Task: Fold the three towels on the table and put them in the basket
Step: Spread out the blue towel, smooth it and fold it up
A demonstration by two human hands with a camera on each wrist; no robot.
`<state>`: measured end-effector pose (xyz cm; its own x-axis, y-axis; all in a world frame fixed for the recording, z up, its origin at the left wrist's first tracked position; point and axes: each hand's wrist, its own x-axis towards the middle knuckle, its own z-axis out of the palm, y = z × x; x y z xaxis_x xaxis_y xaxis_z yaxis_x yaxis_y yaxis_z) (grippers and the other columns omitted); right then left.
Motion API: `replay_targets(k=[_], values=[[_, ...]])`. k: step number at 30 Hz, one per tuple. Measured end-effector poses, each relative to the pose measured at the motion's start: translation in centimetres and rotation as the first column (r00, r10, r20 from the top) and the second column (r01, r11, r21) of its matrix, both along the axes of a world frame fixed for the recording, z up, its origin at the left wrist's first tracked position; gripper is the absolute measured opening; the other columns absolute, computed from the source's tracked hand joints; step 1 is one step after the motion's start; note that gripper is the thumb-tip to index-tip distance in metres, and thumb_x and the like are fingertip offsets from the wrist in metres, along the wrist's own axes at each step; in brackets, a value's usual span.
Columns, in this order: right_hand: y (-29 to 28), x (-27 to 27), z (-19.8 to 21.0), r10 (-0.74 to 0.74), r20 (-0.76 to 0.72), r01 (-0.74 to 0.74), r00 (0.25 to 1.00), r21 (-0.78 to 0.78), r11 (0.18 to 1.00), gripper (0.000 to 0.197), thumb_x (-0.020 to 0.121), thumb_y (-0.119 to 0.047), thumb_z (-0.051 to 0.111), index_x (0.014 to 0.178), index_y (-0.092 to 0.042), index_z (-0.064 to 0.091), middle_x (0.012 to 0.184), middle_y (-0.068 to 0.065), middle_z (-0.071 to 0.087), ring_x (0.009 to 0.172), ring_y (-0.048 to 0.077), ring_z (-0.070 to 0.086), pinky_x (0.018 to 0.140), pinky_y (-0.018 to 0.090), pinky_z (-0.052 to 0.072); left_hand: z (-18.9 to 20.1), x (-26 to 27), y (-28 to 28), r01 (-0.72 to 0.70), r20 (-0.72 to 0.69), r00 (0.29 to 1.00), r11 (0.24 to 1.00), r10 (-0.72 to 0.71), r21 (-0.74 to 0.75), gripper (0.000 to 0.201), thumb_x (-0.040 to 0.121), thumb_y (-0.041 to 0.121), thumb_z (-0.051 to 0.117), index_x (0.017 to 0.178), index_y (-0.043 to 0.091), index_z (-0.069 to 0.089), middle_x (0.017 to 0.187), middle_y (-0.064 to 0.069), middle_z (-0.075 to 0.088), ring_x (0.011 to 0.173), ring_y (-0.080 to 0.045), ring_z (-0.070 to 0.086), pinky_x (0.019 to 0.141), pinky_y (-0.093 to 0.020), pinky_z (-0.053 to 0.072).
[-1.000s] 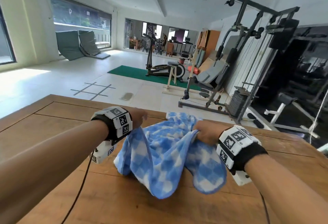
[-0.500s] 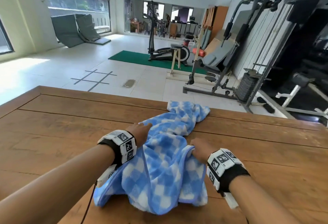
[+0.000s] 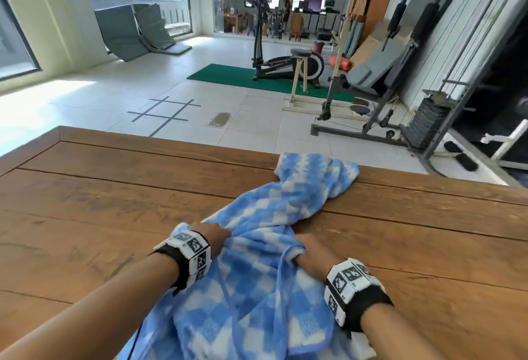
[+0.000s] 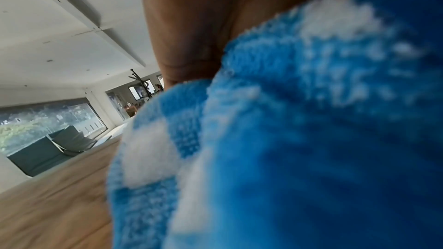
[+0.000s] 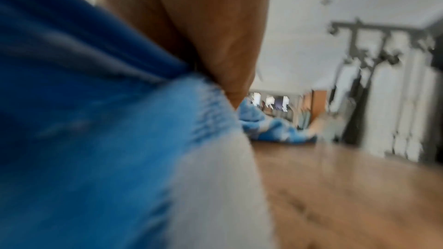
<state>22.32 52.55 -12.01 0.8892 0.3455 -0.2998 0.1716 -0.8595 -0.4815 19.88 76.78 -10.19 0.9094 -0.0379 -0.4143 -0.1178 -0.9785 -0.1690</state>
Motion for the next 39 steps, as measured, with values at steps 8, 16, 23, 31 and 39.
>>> replay_targets(k=[8, 16, 23, 31, 39], values=[[-0.1, -6.7, 10.7, 0.080, 0.222, 0.001, 0.972, -0.343, 0.939, 0.026, 0.086, -0.040, 0.055, 0.086, -0.015, 0.062, 0.098, 0.010, 0.066, 0.099, 0.029, 0.064, 0.069, 0.027, 0.041, 8.1, -6.7, 2.3, -0.076, 0.077, 0.994, 0.995, 0.081, -0.067, 0.060, 0.096, 0.057, 0.033, 0.113, 0.007, 0.061, 0.122, -0.014, 0.060, 0.111, -0.030, 0.057, 0.091, -0.034, 0.043], [-0.5, -21.0, 23.4, 0.159, 0.266, -0.110, 0.951, -0.193, 0.975, 0.034, 0.065, -0.042, 0.062, 0.080, -0.011, 0.058, 0.087, 0.011, 0.063, 0.081, 0.024, 0.058, 0.071, 0.036, 0.045, 19.6, -18.7, 3.3, 0.130, 0.207, 0.976, 0.952, -0.073, -0.276, 0.056, 0.070, 0.058, 0.073, 0.054, 0.013, 0.045, 0.052, 0.004, 0.035, 0.051, -0.014, 0.031, 0.044, -0.024, 0.024], [-1.6, -28.4, 29.9, 0.220, 0.189, -0.142, 0.957, -0.356, 0.924, 0.020, 0.064, -0.045, 0.069, 0.071, -0.027, 0.064, 0.073, -0.009, 0.065, 0.071, 0.007, 0.057, 0.063, 0.023, 0.046, 26.4, -23.5, 3.9, 0.229, 0.325, 0.944, 0.833, -0.063, -0.503, 0.049, 0.069, 0.060, 0.073, 0.060, 0.014, 0.058, 0.061, -0.004, 0.047, 0.059, -0.017, 0.039, 0.058, -0.026, 0.033], [-1.3, -27.4, 29.2, 0.121, 0.364, 0.033, 0.924, -0.391, 0.920, 0.026, 0.076, -0.033, 0.071, 0.071, -0.013, 0.056, 0.072, 0.001, 0.058, 0.068, 0.018, 0.053, 0.059, 0.027, 0.040, 26.8, -24.1, 4.1, 0.237, 0.347, 0.936, 0.823, -0.052, -0.516, 0.059, 0.065, 0.068, 0.070, 0.078, 0.010, 0.071, 0.070, 0.000, 0.064, 0.063, -0.014, 0.055, 0.065, -0.028, 0.046], [-0.1, -19.3, 12.9, 0.165, 0.138, -0.111, 0.977, -0.332, 0.937, 0.031, 0.066, -0.039, 0.076, 0.088, -0.020, 0.067, 0.099, 0.004, 0.070, 0.094, 0.023, 0.067, 0.072, 0.030, 0.051, 11.3, -19.3, 5.4, 0.110, 0.090, 0.993, 0.896, -0.079, -0.430, 0.054, 0.066, 0.041, 0.083, 0.107, 0.011, 0.066, 0.106, -0.002, 0.069, 0.098, -0.016, 0.064, 0.083, -0.026, 0.048]])
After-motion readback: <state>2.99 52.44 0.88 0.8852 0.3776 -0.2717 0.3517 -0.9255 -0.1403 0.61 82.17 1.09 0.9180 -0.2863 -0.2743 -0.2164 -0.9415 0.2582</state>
